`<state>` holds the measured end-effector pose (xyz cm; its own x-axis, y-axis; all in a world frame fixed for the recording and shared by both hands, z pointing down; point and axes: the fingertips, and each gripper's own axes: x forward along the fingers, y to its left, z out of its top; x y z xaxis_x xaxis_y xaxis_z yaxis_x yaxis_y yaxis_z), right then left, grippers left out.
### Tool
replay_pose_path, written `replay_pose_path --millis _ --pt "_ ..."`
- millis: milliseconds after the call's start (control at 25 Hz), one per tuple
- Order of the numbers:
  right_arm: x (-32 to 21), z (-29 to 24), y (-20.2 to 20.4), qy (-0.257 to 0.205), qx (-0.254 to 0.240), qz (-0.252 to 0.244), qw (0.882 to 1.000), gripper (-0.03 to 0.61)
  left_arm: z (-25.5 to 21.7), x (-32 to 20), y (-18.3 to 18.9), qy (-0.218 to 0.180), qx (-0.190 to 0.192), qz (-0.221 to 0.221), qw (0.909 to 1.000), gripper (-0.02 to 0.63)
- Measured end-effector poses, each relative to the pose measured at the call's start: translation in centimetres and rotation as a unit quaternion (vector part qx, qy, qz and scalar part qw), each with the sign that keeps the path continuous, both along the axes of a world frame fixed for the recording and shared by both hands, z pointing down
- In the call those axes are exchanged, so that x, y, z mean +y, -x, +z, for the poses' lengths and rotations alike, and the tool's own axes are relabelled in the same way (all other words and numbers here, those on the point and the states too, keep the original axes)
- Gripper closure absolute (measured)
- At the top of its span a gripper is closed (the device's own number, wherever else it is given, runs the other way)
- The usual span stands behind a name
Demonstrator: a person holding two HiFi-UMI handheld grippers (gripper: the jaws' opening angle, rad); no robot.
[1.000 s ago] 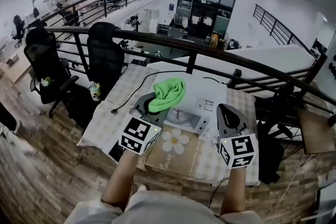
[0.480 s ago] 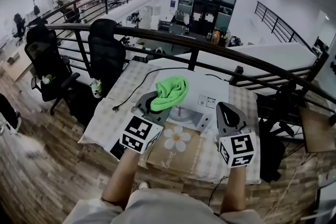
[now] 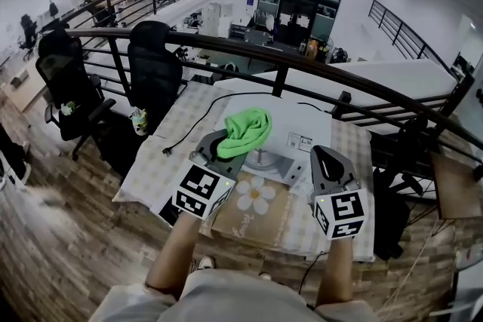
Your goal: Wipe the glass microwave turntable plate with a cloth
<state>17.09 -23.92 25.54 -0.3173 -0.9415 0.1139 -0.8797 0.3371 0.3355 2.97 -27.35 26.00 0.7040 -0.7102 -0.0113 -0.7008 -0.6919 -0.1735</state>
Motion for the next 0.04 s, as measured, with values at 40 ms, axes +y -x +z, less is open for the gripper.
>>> replay_pose_path --millis 40 --pt "-0.03 0.0 0.08 0.001 0.0 0.0 1.0 0.566 -0.03 -0.01 0.05 0.0 0.0 0.0 1.0 0.538"
